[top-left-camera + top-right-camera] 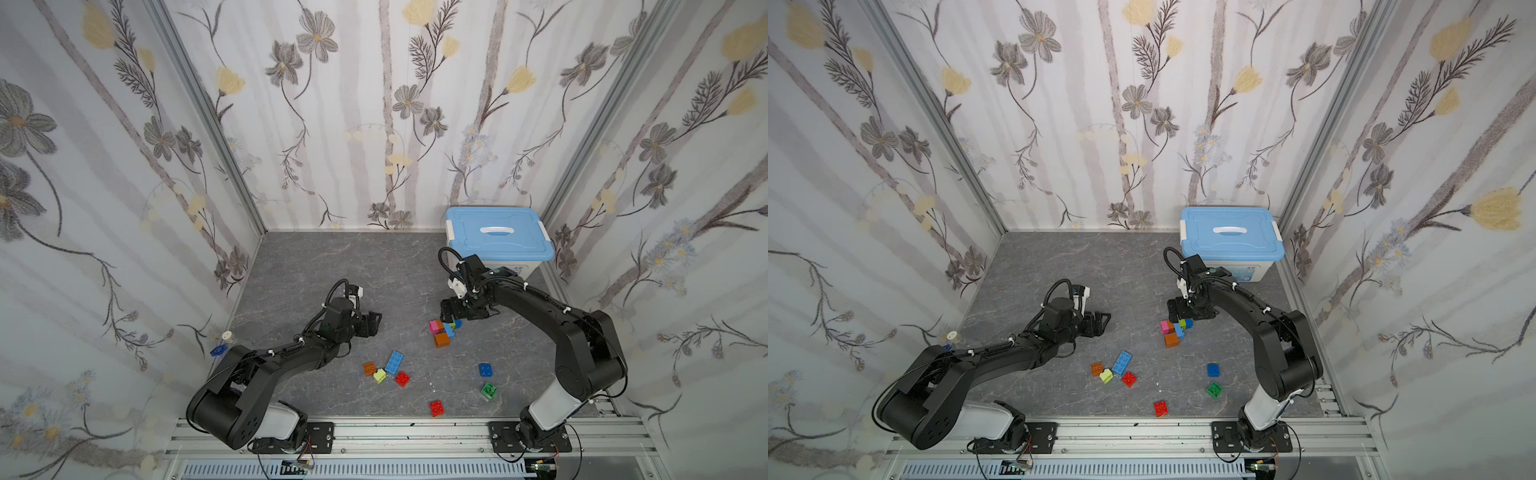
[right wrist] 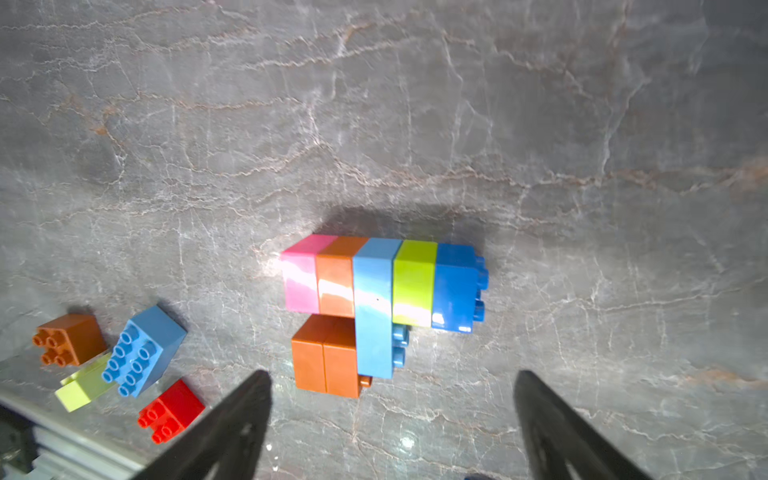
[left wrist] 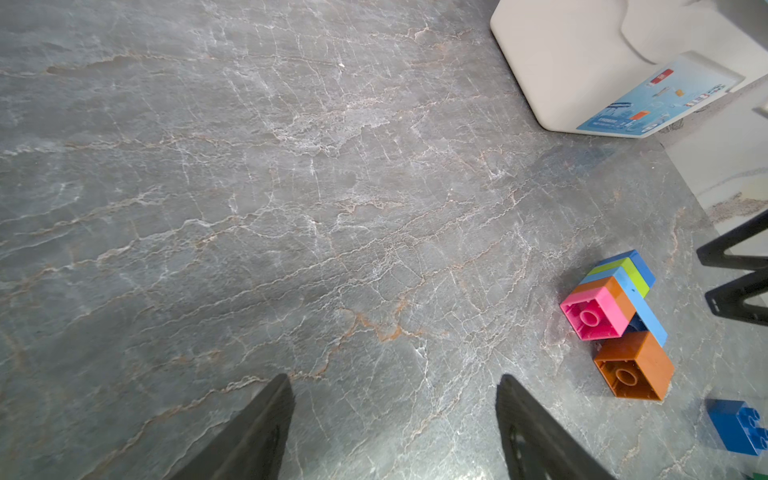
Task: Assemble the letter h with lego
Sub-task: Adjust the lego brick at the center of the board.
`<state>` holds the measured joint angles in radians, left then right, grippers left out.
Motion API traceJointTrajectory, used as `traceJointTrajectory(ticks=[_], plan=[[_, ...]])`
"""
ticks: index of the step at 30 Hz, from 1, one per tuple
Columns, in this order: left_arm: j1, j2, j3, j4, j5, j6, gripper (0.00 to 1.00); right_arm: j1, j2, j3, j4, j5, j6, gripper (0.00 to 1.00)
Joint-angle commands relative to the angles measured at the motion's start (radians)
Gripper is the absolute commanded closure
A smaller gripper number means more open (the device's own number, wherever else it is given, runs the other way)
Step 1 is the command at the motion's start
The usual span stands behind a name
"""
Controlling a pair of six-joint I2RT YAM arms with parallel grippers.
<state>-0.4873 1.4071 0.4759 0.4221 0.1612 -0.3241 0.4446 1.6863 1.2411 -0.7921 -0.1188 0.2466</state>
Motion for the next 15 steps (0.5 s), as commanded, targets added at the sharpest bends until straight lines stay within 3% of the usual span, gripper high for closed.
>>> traceJointTrajectory(ticks=[1, 4, 15], plan=[[0.001, 0.001, 0.004, 0.033, 0.013, -0.004, 0.21, 0.051, 0.048, 0.049, -0.035, 0.216, 0.071, 0.01], [0.001, -0.008, 0.002, 0.028, 0.012, -0.002, 0.21, 0.087, 0.085, 0.082, -0.065, 0.349, 0.123, 0.01], [0.001, -0.025, -0.001, 0.022, 0.006, 0.002, 0.21, 0.104, 0.150, 0.075, 0.004, 0.196, 0.206, 0.01]])
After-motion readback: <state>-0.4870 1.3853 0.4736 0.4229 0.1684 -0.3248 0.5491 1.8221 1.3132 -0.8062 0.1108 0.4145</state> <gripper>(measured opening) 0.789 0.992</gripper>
